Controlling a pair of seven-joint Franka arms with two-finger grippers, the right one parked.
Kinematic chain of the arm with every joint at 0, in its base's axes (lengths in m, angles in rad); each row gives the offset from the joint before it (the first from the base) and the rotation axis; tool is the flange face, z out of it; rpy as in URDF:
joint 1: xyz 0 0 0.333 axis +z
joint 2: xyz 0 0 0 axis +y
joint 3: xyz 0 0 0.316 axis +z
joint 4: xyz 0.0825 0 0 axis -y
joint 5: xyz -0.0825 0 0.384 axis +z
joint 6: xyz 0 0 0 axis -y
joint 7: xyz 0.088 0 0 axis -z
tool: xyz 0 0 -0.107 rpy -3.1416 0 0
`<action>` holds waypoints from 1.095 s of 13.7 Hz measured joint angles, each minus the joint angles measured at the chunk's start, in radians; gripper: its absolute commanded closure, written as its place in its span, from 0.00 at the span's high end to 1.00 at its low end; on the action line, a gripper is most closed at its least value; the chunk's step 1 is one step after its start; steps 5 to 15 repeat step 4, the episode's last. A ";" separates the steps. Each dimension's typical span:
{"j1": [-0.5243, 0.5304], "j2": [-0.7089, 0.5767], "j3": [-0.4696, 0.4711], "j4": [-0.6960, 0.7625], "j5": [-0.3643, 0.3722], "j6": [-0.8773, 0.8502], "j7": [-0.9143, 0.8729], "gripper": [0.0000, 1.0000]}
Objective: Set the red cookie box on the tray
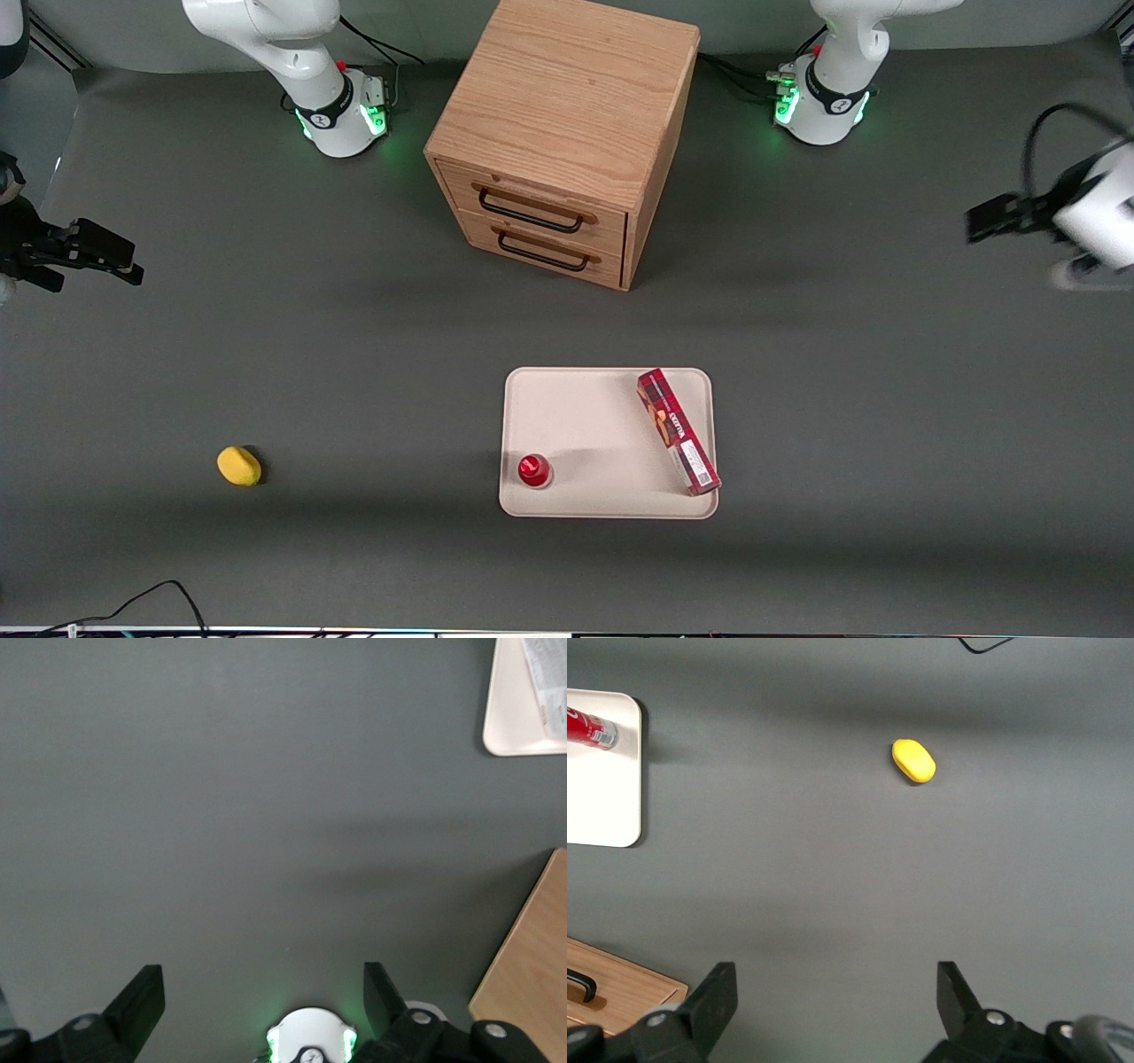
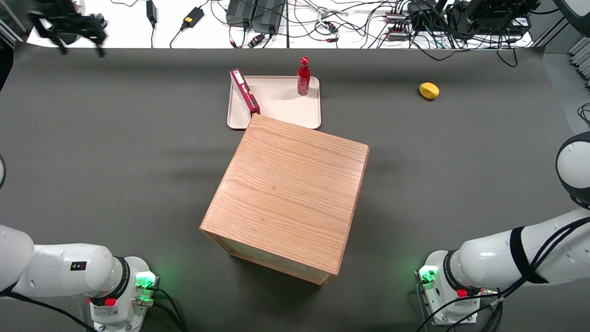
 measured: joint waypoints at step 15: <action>-0.069 -0.078 0.114 -0.036 -0.001 -0.013 0.047 1.00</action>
